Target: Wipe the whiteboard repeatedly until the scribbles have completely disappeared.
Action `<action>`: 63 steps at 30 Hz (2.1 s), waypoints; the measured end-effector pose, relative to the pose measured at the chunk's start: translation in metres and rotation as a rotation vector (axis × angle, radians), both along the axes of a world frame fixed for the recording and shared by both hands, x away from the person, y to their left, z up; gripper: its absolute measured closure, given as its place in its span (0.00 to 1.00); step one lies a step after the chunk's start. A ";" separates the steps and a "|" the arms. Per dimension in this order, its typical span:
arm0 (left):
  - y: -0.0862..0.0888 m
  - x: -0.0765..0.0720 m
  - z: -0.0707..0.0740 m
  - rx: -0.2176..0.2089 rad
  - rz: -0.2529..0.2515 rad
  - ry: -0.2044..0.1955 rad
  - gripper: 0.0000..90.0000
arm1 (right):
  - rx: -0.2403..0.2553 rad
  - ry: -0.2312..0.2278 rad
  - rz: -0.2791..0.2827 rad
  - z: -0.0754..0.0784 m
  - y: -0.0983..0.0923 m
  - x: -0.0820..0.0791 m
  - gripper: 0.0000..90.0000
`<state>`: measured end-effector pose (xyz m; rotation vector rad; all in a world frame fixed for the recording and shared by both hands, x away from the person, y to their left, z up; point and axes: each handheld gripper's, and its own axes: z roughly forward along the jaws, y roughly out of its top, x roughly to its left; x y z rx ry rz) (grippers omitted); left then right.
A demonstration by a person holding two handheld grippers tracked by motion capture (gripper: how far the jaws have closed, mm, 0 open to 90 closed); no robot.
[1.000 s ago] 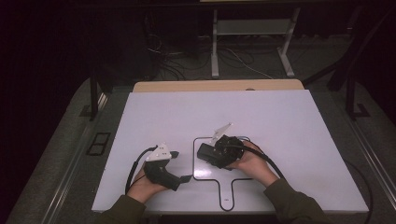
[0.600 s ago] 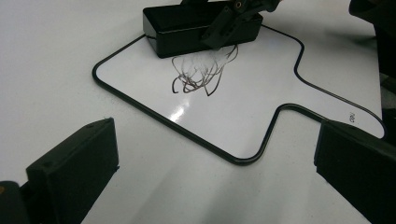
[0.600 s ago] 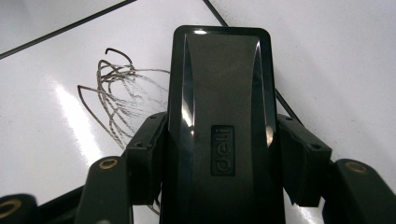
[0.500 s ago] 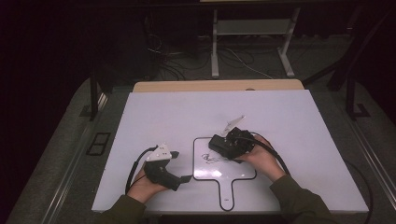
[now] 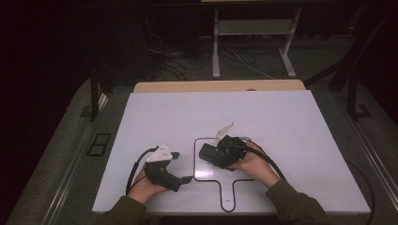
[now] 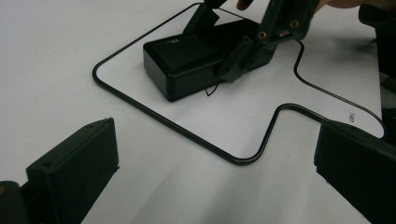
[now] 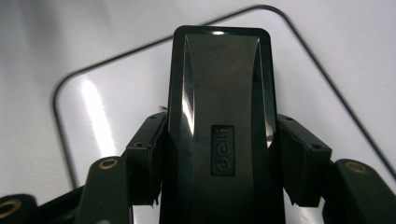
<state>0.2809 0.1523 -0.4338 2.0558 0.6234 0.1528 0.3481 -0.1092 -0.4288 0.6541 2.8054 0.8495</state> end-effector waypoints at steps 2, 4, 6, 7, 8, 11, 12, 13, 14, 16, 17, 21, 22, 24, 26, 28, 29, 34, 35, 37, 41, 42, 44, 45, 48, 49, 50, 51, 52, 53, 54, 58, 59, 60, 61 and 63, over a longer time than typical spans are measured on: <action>0.000 0.000 0.000 0.000 -0.001 -0.001 0.00 | -0.008 -0.002 -0.030 0.001 -0.005 0.004 0.43; 0.000 0.000 0.000 0.000 -0.001 0.000 0.00 | -0.009 0.000 -0.063 0.000 -0.014 0.010 0.43; 0.000 0.000 0.000 0.000 0.000 0.001 0.00 | -0.008 0.004 -0.097 0.000 -0.024 0.016 0.43; 0.000 0.000 0.000 0.000 0.000 0.001 0.00 | -0.008 0.003 -0.113 0.000 -0.028 0.019 0.43; 0.000 0.000 0.000 0.000 0.000 0.001 0.00 | -0.006 0.007 -0.125 0.000 -0.031 0.020 0.43; -0.001 0.000 0.000 0.000 0.000 0.002 0.00 | 0.003 0.013 -0.148 0.000 -0.037 0.023 0.43; -0.001 0.000 0.000 0.002 -0.001 0.002 0.00 | 0.000 0.009 -0.149 0.000 -0.037 0.023 0.43; -0.001 0.000 0.000 0.002 -0.001 0.002 0.00 | -0.007 0.004 -0.138 0.000 -0.035 0.022 0.43; -0.001 0.000 0.000 0.003 -0.001 0.002 0.00 | -0.003 0.008 -0.131 0.000 -0.033 0.020 0.43; 0.000 0.000 0.000 0.003 -0.002 0.001 0.00 | 0.007 0.015 -0.096 0.000 -0.025 0.015 0.43; 0.000 0.000 0.000 0.003 -0.001 0.001 0.00 | 0.000 0.008 -0.082 0.000 -0.020 0.012 0.43; 0.000 0.000 0.000 0.001 -0.001 0.000 0.00 | 0.004 0.013 -0.016 0.000 -0.003 0.001 0.43; 0.000 0.000 0.000 0.002 -0.001 0.000 0.00 | 0.005 0.014 -0.001 0.000 0.001 -0.001 0.43; 0.000 0.000 0.000 0.000 0.000 -0.001 0.00 | 0.003 0.012 0.034 0.000 0.009 -0.008 0.43; 0.000 0.000 0.000 0.001 0.000 -0.001 0.00 | -0.009 0.003 0.050 0.001 0.015 -0.011 0.43; 0.000 0.000 0.000 0.000 0.001 -0.001 0.00 | 0.002 0.015 0.039 0.001 0.013 -0.009 0.43; 0.000 0.000 0.000 -0.001 0.001 -0.001 0.00 | 0.006 0.019 0.030 0.001 0.011 -0.008 0.43; 0.000 0.000 0.000 0.001 -0.001 -0.002 0.00 | 0.002 0.019 -0.043 0.001 -0.008 0.006 0.43; 0.000 0.000 0.000 0.002 0.000 -0.002 0.00 | -0.005 0.013 -0.062 0.001 -0.014 0.011 0.43; 0.000 0.000 0.000 0.000 0.001 -0.001 0.00 | 0.003 0.024 -0.096 0.001 -0.021 0.015 0.43; 0.000 0.000 0.000 0.000 0.000 -0.001 0.00 | 0.003 0.026 -0.150 0.001 -0.038 0.023 0.43; 0.000 0.000 0.000 0.000 0.001 -0.001 0.00 | 0.003 0.028 -0.156 0.001 -0.039 0.023 0.43; 0.000 0.000 0.000 -0.002 0.002 0.000 0.00 | -0.002 0.027 -0.153 0.001 -0.041 0.021 0.43; 0.000 0.000 0.000 -0.002 0.002 0.000 0.00 | -0.005 0.024 -0.140 0.001 -0.040 0.019 0.43; 0.000 0.000 0.000 -0.002 0.002 -0.002 0.00 | -0.002 0.029 -0.105 0.001 -0.034 0.009 0.43; 0.000 0.000 0.000 -0.001 0.002 -0.002 0.00 | -0.007 0.024 -0.094 0.001 -0.032 0.006 0.43; 0.000 0.000 0.000 -0.001 0.001 -0.003 0.00 | -0.015 0.015 -0.069 0.001 -0.030 0.002 0.43; 0.000 0.000 0.000 -0.001 0.001 -0.003 0.00 | -0.007 0.026 -0.063 0.001 -0.026 -0.002 0.43; 0.000 0.000 0.000 -0.001 0.002 -0.003 0.00 | -0.011 0.020 -0.053 0.001 -0.025 -0.005 0.43; 0.000 -0.001 0.001 -0.001 0.002 -0.003 0.00 | -0.010 0.017 -0.035 0.001 -0.021 -0.009 0.43; 0.000 -0.001 0.001 -0.001 0.002 -0.003 0.00 | -0.014 0.013 -0.023 0.001 -0.019 -0.012 0.43; 0.001 -0.001 0.001 0.002 0.001 -0.005 0.00 | -0.011 0.020 -0.023 0.001 -0.022 -0.011 0.43; 0.001 -0.001 0.001 0.002 0.000 -0.005 0.00 | -0.010 0.020 -0.038 0.001 -0.025 -0.009 0.43; 0.001 -0.001 0.001 0.001 0.001 -0.004 0.00 | -0.013 0.017 -0.053 0.001 -0.029 -0.005 0.43; 0.000 -0.001 0.001 0.000 0.001 -0.004 0.00 | -0.016 0.015 -0.070 0.001 -0.033 -0.002 0.43; 0.000 -0.001 0.001 0.000 0.002 -0.004 0.00 | -0.009 0.023 -0.106 0.001 -0.043 0.004 0.43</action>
